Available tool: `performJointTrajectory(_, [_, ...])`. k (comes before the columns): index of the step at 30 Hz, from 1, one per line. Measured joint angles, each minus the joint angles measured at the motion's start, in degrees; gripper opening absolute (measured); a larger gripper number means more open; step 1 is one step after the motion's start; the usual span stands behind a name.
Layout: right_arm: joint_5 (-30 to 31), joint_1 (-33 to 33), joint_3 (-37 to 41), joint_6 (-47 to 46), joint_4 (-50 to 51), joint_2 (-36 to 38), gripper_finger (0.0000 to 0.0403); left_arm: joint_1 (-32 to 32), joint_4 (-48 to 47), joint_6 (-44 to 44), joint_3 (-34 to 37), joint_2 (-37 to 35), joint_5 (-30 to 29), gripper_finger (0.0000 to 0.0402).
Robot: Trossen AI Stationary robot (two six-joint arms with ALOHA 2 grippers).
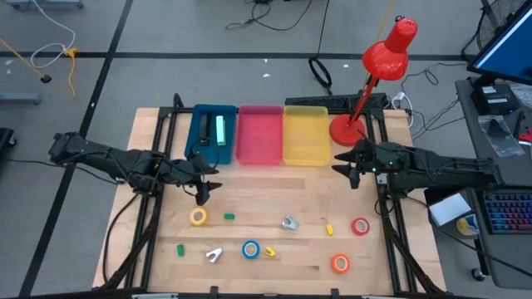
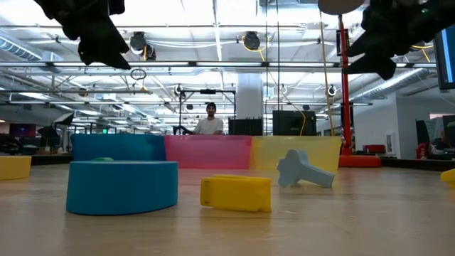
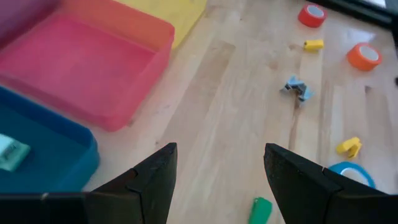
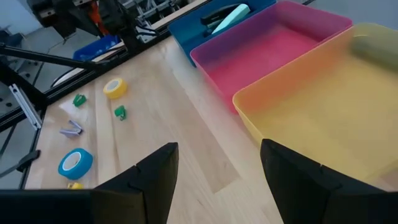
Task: Pick and place Stapler, Stapler remover, tape
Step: Put the yellow tape into the yellow bin
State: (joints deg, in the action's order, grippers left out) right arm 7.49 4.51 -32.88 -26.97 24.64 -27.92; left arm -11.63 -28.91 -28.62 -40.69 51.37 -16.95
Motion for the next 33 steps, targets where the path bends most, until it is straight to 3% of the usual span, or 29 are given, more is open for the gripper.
performJointTrajectory(6, [0.0, 0.0, 3.2, 1.0, 0.0, 5.1, 0.0222, -1.6, 0.2, -5.5, 0.0, 1.4, -0.9, 0.0241])
performJointTrajectory(13, [0.0, 0.0, 4.1, 4.0, 0.0, 9.9, 0.0222, -3.7, 2.3, -10.7, 0.0, 8.6, -0.9, 0.0241])
performJointTrajectory(22, [-0.1, 0.0, 4.1, 5.7, 0.0, 13.1, 0.0222, -6.9, 0.8, -25.0, 0.0, 15.4, 5.4, 0.0241])
performJointTrajectory(33, [-1.7, 0.0, 4.1, 6.4, 0.0, 13.2, 0.0222, -13.0, -18.2, -44.5, 0.0, 16.4, 9.4, 0.0241])
